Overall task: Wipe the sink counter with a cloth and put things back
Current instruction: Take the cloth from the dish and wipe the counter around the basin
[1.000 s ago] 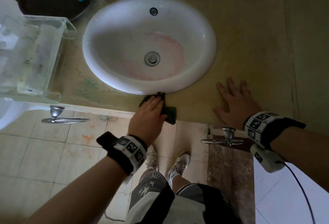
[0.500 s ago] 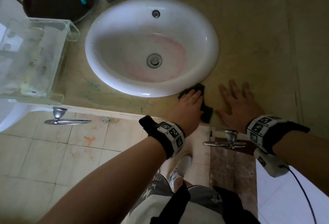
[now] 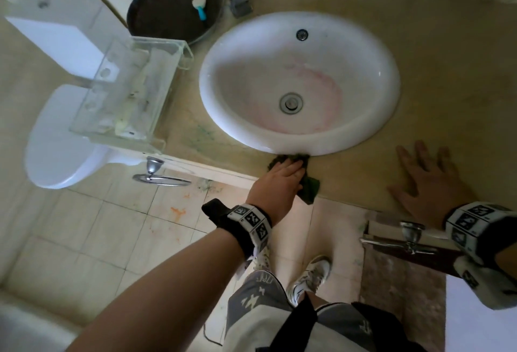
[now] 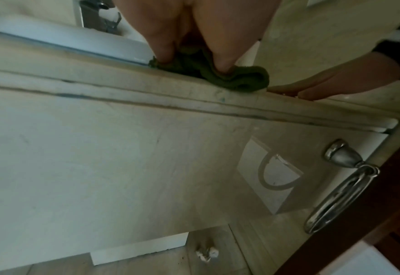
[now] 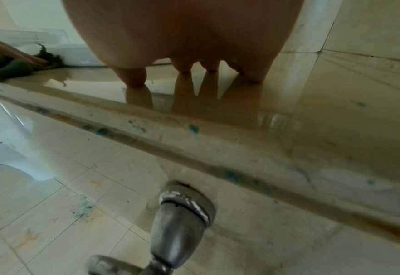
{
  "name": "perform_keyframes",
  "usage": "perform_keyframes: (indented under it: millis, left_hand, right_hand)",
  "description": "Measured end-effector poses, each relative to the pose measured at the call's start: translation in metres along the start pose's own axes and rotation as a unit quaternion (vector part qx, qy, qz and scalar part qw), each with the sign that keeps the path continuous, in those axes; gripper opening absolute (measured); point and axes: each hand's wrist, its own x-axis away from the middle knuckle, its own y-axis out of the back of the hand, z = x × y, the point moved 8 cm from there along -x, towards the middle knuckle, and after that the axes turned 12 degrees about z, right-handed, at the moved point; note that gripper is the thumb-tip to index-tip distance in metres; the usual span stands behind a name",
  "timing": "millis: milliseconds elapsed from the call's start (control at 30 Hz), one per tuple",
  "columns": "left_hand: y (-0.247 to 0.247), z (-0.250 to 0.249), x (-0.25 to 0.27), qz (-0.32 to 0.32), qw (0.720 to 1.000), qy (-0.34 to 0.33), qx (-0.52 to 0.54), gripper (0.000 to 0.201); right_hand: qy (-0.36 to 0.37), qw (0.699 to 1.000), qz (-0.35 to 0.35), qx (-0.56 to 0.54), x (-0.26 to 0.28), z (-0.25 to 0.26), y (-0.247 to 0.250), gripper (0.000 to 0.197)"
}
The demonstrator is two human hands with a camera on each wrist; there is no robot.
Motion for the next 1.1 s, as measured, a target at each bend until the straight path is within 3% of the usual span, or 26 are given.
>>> perform_keyframes:
  millis: [167, 267, 333, 433, 533, 667, 733, 867, 1000, 1100]
  left_hand:
    - [0.012, -0.004, 0.006, -0.028, 0.997, -0.055, 0.037, 0.029]
    - [0.056, 0.026, 0.031, -0.165, 0.981, -0.073, 0.077, 0.027]
    - [0.092, 0.073, 0.052, -0.234, 0.965, -0.022, 0.12, 0.031]
    - [0.137, 0.156, 0.074, -0.257, 0.954, 0.119, 0.097, 0.033]
    - [0.152, 0.194, 0.066, -0.236, 0.953, 0.185, 0.047, 0.039]
    - [0.118, 0.205, 0.037, -0.093, 0.972, 0.21, -0.051, 0.055]
    - [0.111, 0.213, 0.036, -0.059, 0.975, 0.209, -0.038, 0.059]
    - [0.113, 0.217, 0.038, -0.054, 0.977, 0.205, -0.002, 0.064]
    - [0.098, 0.187, 0.028, -0.075, 0.984, 0.161, 0.003, 0.059]
    - [0.075, 0.164, 0.031, -0.08, 0.989, 0.125, 0.023, 0.059]
  right_hand:
    - [-0.015, 0.999, 0.021, -0.022, 0.0, 0.004, -0.003, 0.084]
    - [-0.026, 0.999, 0.012, -0.031, -0.003, 0.008, -0.004, 0.083]
    - [-0.032, 0.999, 0.002, -0.04, 0.002, 0.011, -0.002, 0.082]
    - [-0.052, 0.997, 0.003, -0.056, 0.006, 0.016, 0.001, 0.082]
    - [-0.053, 0.997, 0.004, -0.051, 0.0, 0.011, -0.004, 0.082]
    - [-0.052, 0.998, 0.022, -0.022, -0.014, 0.001, -0.018, 0.085]
    - [-0.048, 0.999, 0.019, 0.002, -0.021, -0.004, -0.022, 0.085]
    - [-0.002, 0.993, -0.003, 0.115, -0.017, 0.015, -0.019, 0.087]
    - [0.002, 0.99, -0.017, 0.142, -0.011, 0.021, -0.014, 0.083]
    - [0.013, 0.99, 0.018, 0.136, -0.009, 0.028, -0.015, 0.057]
